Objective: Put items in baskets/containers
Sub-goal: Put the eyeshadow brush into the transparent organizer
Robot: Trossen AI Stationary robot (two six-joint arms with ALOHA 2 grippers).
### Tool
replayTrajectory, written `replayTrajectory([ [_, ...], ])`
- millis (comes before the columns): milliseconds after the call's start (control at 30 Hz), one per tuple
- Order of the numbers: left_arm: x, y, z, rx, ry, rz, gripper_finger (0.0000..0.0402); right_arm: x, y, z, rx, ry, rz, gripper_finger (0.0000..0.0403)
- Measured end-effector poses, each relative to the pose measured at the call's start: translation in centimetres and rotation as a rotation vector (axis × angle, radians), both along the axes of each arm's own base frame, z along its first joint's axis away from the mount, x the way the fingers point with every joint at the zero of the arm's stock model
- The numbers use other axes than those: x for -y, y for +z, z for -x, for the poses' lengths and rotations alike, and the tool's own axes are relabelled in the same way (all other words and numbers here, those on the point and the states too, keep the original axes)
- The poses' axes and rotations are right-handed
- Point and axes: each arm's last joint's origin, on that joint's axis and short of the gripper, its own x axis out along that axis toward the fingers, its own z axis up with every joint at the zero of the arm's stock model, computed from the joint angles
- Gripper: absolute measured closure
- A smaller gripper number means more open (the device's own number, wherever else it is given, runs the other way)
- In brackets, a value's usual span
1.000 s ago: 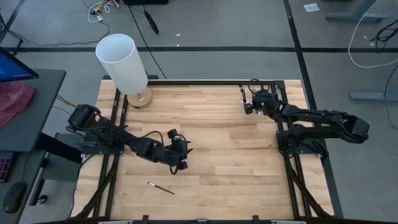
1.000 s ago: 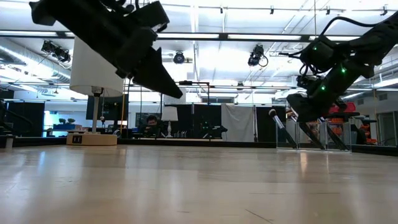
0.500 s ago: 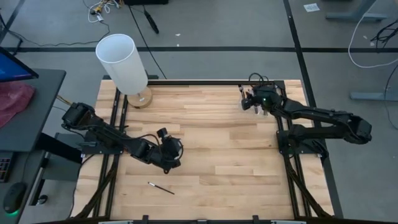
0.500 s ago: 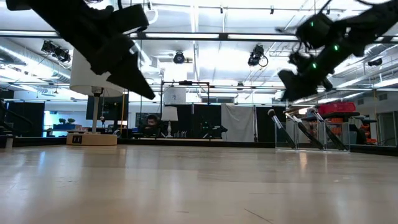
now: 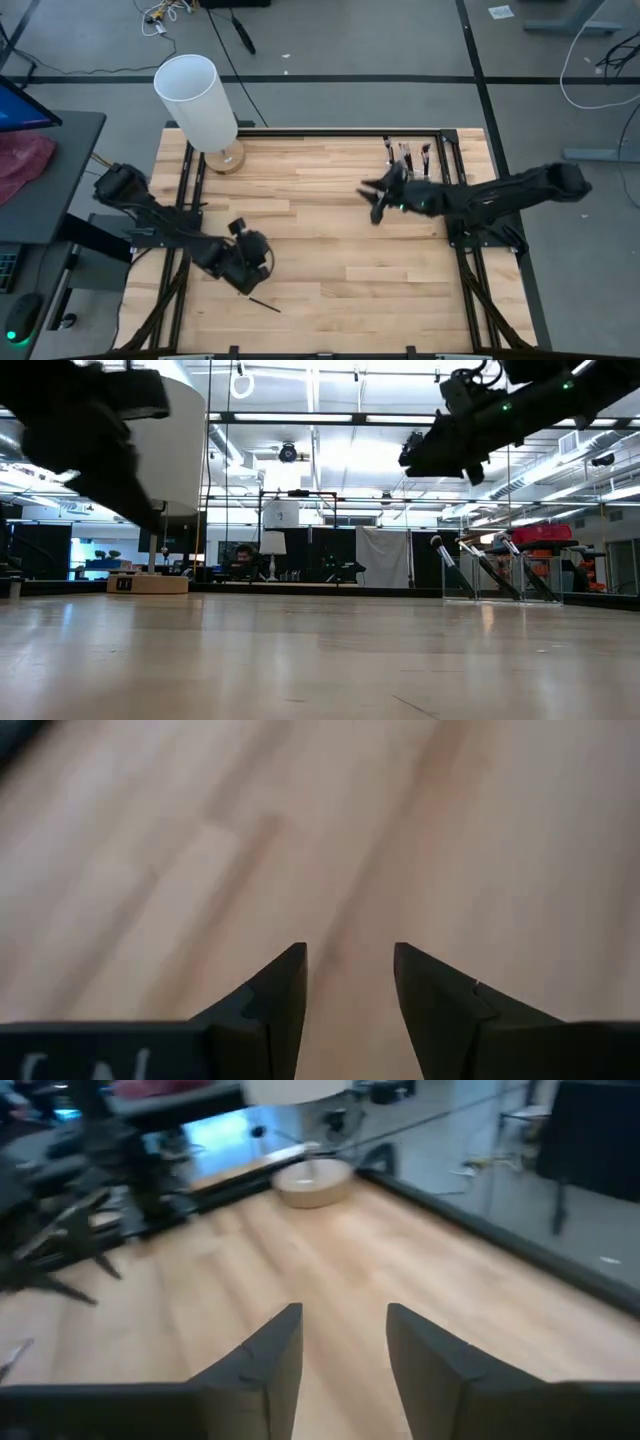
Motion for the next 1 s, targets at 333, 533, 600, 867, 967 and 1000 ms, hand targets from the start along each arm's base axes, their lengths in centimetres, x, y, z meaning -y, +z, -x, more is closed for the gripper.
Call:
replayTrajectory([
  [333,4.1,2.4,3.9,-0.001,0.132,0.678,0.0246,-4.2,-4.9,-4.0,0.048,0.110,0.056,0.0275],
  [533,7.8,2.0,5.4,-0.049,0.295,1.022,0.0246,-4.2,-7.8,-5.4,0.038,0.109,0.087,0.0280],
  [600,8.8,1.2,5.5,-0.048,0.333,1.058,0.0246,-4.3,-8.6,-5.7,0.027,0.111,0.094,0.0280],
  [867,9.4,-2.9,4.3,-0.110,0.429,0.945,0.0246,-4.3,-9.4,-5.8,0.007,0.114,0.100,0.0280],
  [967,9.1,-3.6,3.8,-0.122,0.426,0.908,0.0250,-4.3,-9.4,-5.8,0.005,0.116,0.109,0.0280],
  [1000,9.0,-3.7,3.7,-0.126,0.418,0.896,0.0255,-4.3,-9.4,-5.8,0.004,0.116,0.109,0.0280],
])
